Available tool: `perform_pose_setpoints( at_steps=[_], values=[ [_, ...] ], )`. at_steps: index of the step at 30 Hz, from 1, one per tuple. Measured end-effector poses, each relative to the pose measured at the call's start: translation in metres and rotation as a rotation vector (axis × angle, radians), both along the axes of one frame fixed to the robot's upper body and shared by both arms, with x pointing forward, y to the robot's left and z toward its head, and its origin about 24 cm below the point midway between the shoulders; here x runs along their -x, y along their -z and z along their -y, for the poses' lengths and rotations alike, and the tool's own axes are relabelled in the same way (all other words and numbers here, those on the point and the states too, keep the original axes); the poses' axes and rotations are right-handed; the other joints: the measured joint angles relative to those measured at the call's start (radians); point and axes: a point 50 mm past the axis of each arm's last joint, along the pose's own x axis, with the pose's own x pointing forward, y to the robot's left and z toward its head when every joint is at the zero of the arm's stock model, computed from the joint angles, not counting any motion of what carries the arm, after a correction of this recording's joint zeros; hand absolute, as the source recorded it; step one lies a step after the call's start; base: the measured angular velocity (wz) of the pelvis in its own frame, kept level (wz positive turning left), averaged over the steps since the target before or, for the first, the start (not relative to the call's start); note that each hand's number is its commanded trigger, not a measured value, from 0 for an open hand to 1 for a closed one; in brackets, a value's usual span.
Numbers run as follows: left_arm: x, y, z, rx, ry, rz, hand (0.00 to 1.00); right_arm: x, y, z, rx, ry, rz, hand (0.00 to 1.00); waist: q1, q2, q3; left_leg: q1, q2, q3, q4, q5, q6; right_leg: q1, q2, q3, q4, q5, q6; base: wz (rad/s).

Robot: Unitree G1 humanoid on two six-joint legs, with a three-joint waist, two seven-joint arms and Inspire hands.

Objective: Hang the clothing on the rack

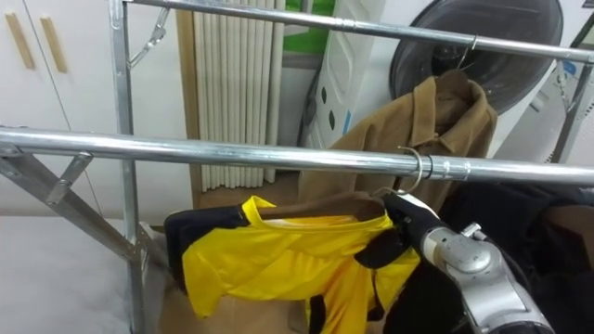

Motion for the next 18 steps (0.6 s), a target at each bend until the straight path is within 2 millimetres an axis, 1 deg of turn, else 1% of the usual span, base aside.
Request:
perform_pose_setpoints(
  at_steps=[7, 10, 11, 12, 13, 14, 15, 16, 18],
  values=[
    [-0.003, 0.001, 0.000, 0.001, -0.003, -0.007, 0.00, 0.000, 0.001, 0.001, 0.006, 0.014, -0.002, 1.00, 0.000, -0.005, -0.0054, 0.004, -0.002, -0.005, -0.001, 0.000, 0.000, 0.003, -0.002, -0.006, 0.002, -0.004, 0.001, 0.01],
    [0.000, 0.003, 0.000, 0.002, -0.010, -0.020, 0.00, 0.001, 0.003, 0.003, 0.009, 0.021, -0.001, 1.00, -0.002, -0.005, -0.0054, 0.006, -0.001, -0.008, -0.001, 0.000, 0.000, 0.006, -0.003, -0.015, 0.002, -0.004, 0.001, 0.05],
    [0.001, 0.004, -0.001, 0.002, -0.015, -0.028, 0.00, 0.002, 0.005, 0.004, 0.010, 0.026, -0.007, 0.91, -0.001, -0.004, -0.0048, 0.008, -0.001, -0.010, -0.001, 0.000, 0.000, 0.008, -0.003, -0.019, 0.002, -0.004, 0.001, 0.07],
    [0.001, 0.004, -0.001, 0.001, -0.016, -0.028, 0.00, 0.002, 0.006, 0.005, 0.010, 0.028, -0.009, 0.74, -0.001, -0.004, -0.0044, 0.008, -0.001, -0.011, -0.001, 0.000, 0.000, 0.009, -0.003, -0.018, 0.002, -0.004, 0.001, 0.05],
    [-0.002, 0.003, -0.002, 0.000, -0.015, -0.024, 0.00, 0.002, 0.006, 0.005, 0.009, 0.031, -0.009, 0.54, -0.001, -0.005, -0.0052, 0.008, -0.001, -0.011, -0.001, 0.000, 0.000, 0.009, -0.003, -0.018, 0.001, -0.005, 0.000, 0.00],
    [-0.001, 0.003, -0.002, -0.001, -0.016, -0.027, 0.00, 0.003, 0.008, 0.006, 0.009, 0.037, -0.014, 0.53, -0.001, -0.006, -0.0060, 0.008, -0.002, -0.011, -0.001, 0.000, 0.000, 0.010, -0.004, -0.018, 0.001, -0.007, -0.001, 0.00],
    [-0.001, 0.004, -0.002, -0.001, -0.017, -0.030, 0.00, 0.003, 0.009, 0.007, 0.006, 0.042, -0.018, 0.45, -0.001, -0.006, -0.0059, 0.010, -0.002, -0.011, -0.001, 0.000, 0.000, 0.013, -0.004, -0.018, 0.000, -0.008, -0.001, 0.00],
    [-0.001, 0.004, -0.002, 0.000, -0.018, -0.034, 0.00, 0.005, 0.011, 0.008, -0.001, 0.052, -0.028, 0.00, 0.000, -0.005, -0.0054, 0.016, -0.002, -0.011, -0.002, 0.000, 0.000, 0.018, -0.004, -0.018, 0.000, -0.011, 0.000, 0.00],
    [0.000, 0.004, -0.003, -0.001, -0.018, -0.039, 0.00, 0.006, 0.013, 0.010, -0.012, 0.067, -0.036, 0.00, 0.001, -0.005, -0.0053, 0.021, -0.003, -0.011, -0.003, 0.000, 0.000, 0.020, -0.005, -0.018, 0.002, -0.015, 0.000, 0.00]
  ],
)
